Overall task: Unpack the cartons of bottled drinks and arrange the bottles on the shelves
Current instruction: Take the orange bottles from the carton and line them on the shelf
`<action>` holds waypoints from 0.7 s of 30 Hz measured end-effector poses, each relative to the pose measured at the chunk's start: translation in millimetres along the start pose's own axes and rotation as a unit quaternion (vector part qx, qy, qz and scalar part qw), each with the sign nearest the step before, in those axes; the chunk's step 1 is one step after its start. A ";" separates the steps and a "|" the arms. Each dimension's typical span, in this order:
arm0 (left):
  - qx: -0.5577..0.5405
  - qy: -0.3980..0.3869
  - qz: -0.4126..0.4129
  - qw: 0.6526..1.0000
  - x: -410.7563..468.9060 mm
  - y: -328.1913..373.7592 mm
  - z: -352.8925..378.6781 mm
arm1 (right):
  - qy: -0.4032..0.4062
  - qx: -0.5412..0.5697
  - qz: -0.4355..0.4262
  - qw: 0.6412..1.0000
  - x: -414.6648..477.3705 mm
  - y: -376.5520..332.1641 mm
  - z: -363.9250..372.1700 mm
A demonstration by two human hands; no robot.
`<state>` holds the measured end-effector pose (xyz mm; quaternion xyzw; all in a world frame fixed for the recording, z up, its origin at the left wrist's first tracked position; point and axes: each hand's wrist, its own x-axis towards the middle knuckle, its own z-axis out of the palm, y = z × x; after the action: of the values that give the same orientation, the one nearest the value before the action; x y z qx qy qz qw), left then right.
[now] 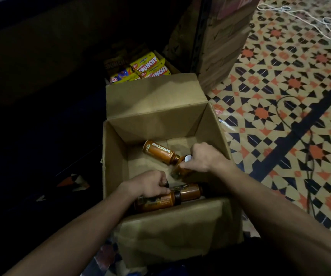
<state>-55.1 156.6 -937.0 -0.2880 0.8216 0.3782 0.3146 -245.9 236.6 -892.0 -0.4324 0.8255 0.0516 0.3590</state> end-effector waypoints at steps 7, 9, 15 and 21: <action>0.042 -0.038 0.011 0.998 10.7 22.3 27.8 | 0.042 -0.002 0.016 0.999 -9.3 6.1 16.5; 0.032 -0.047 0.008 0.998 11.0 23.0 27.5 | 0.060 0.022 0.013 0.998 -8.7 7.7 18.6; -0.081 -0.010 0.010 0.997 -4.6 12.3 23.0 | 0.097 0.130 -0.005 0.987 -7.6 8.2 25.7; -0.198 0.123 0.035 0.972 -28.9 -6.8 2.7 | 0.105 0.212 -0.033 0.971 -14.7 7.0 28.0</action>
<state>-31.2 161.8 -920.2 -0.3601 0.7726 0.5054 0.1343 -230.4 262.0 -904.9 -0.3765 0.8360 -0.1823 0.3551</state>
